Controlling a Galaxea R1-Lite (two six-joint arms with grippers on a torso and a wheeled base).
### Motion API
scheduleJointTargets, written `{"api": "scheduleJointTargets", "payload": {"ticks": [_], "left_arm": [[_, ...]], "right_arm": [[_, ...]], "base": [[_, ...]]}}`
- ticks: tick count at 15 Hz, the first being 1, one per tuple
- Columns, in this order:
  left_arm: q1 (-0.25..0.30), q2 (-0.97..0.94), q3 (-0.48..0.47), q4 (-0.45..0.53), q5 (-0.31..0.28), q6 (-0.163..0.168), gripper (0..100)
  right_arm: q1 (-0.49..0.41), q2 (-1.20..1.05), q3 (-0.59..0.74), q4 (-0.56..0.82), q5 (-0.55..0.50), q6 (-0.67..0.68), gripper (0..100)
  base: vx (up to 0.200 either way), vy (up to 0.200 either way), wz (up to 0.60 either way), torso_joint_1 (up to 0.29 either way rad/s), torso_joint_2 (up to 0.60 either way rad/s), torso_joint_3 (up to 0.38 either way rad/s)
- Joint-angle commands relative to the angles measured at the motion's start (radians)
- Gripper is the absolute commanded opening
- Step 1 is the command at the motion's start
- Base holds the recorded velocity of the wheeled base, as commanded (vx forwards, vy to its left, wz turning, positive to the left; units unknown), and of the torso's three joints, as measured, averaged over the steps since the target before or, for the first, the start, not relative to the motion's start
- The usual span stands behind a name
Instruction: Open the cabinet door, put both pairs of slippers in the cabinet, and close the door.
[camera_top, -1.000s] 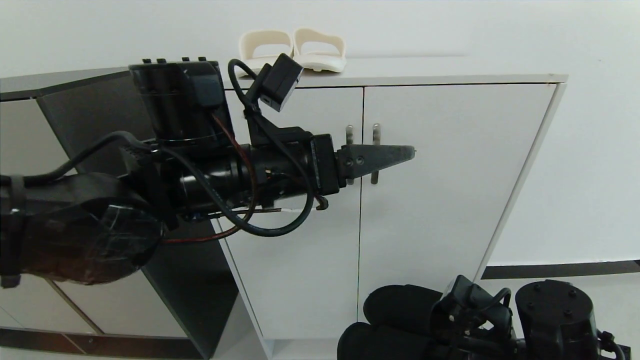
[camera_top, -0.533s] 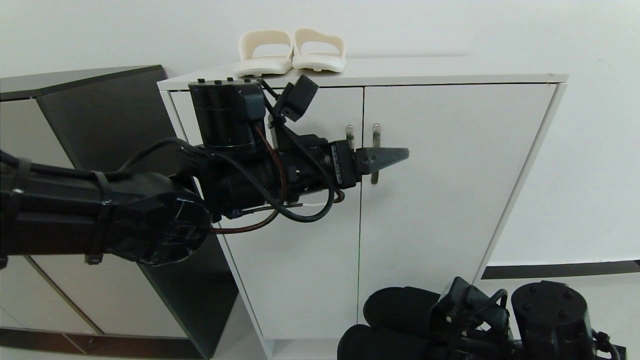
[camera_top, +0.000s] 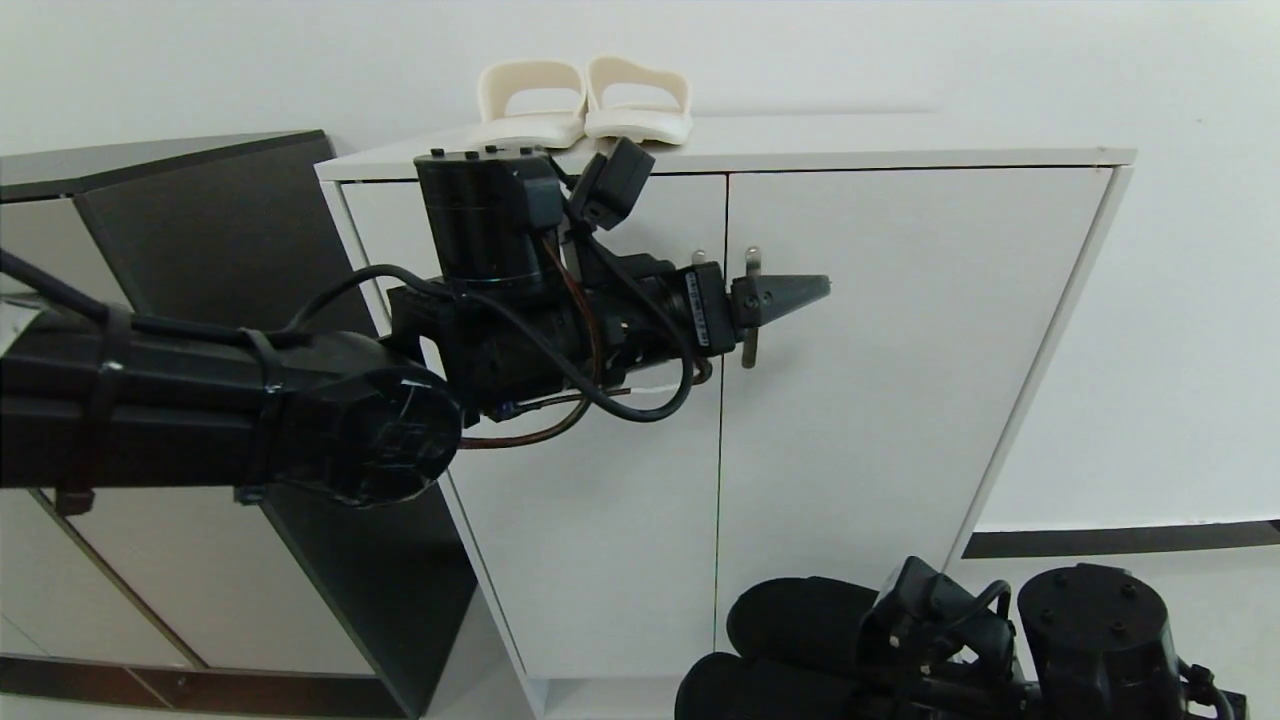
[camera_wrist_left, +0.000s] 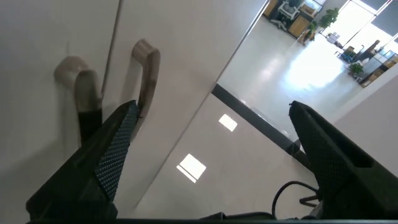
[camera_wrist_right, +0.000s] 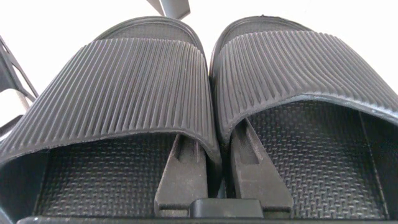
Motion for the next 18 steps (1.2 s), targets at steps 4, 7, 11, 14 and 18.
{"api": "scheduleJointTargets", "payload": {"ticks": [4,7,11,14,18], "left_arm": [[0.0,0.074,-0.057,0.001,-0.001,-0.001,100],[0.0,0.078,-0.057,0.001,-0.003,-0.001,0],[-0.006,0.046,-0.04,0.001,-0.004,-0.01,0],[-0.047,-0.041,0.064,-0.001,-0.004,-0.014,0],[-0.08,-0.146,0.164,-0.001,0.005,-0.014,0]], "right_arm": [[0.0,0.016,0.001,-0.002,0.002,-0.001,0],[0.0,0.017,0.001,0.0,0.004,-0.001,0],[0.002,0.02,0.025,-0.013,0.021,-0.002,0],[0.0,0.023,0.103,-0.137,0.137,-0.011,0],[0.0,0.039,0.153,-0.197,0.185,-0.073,0]], "base": [[0.0,0.0,0.0,0.0,0.0,0.0],[0.0,0.0,0.0,0.0,0.0,0.0],[0.0,0.0,0.0,0.0,0.0,0.0],[0.0,0.0,0.0,0.0,0.0,0.0],[0.0,0.0,0.0,0.0,0.0,0.0]]}}
